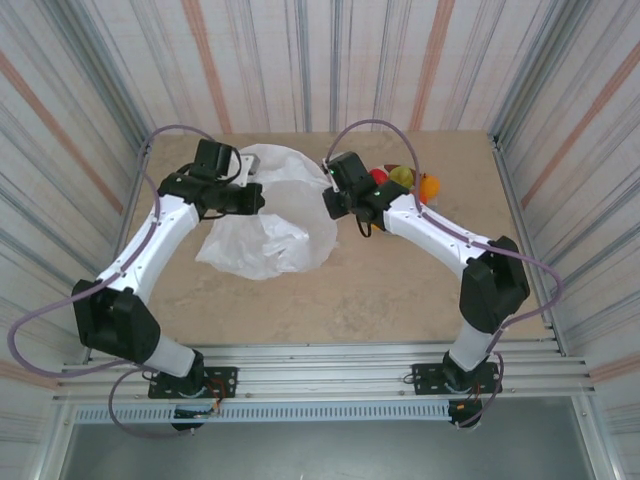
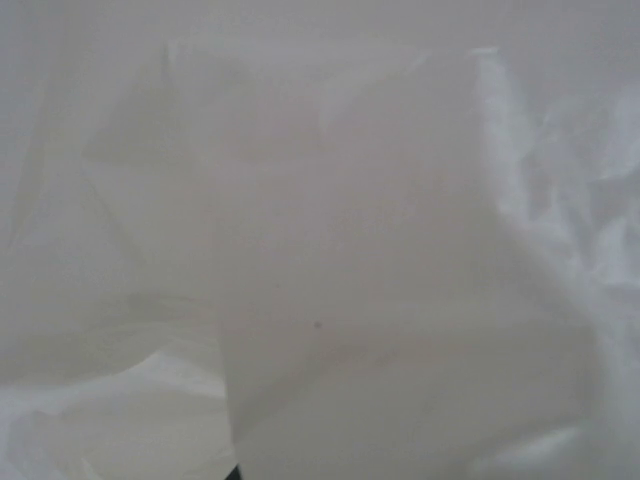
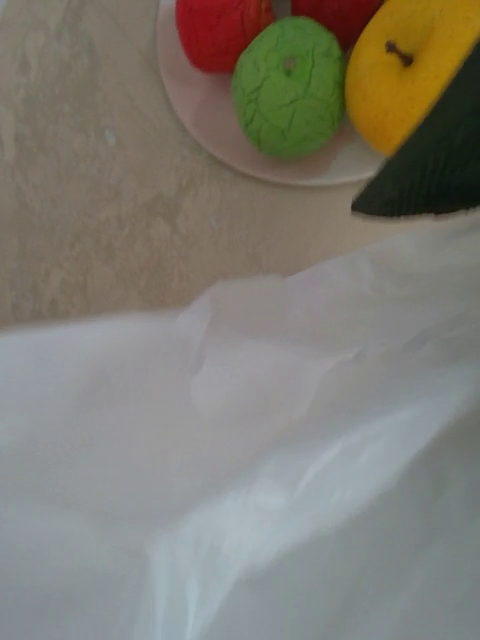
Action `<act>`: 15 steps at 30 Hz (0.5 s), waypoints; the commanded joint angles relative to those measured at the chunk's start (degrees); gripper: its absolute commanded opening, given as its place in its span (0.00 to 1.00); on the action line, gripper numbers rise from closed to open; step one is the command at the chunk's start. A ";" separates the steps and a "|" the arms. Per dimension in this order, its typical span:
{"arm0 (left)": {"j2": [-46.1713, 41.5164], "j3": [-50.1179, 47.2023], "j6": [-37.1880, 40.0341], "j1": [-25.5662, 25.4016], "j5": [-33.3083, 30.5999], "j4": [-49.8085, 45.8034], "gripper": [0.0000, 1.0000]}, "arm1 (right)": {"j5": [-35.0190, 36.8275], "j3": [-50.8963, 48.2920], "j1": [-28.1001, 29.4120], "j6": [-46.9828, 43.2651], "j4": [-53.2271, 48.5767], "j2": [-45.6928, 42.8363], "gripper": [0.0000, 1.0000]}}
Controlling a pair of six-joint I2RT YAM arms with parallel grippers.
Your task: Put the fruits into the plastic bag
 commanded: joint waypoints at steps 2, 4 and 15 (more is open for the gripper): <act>2.10 1.56 -3.36 0.26 3.51 0.58 0.00 | -10.78 -0.24 0.08 -0.59 -1.71 -5.04 0.76; 2.64 1.65 -3.44 0.51 2.45 0.67 0.00 | -16.20 -2.87 0.10 0.43 -0.64 -8.69 0.86; 4.04 -1.42 -6.50 2.72 6.37 5.53 0.00 | -15.77 -17.88 -3.11 9.17 3.31 -27.91 0.97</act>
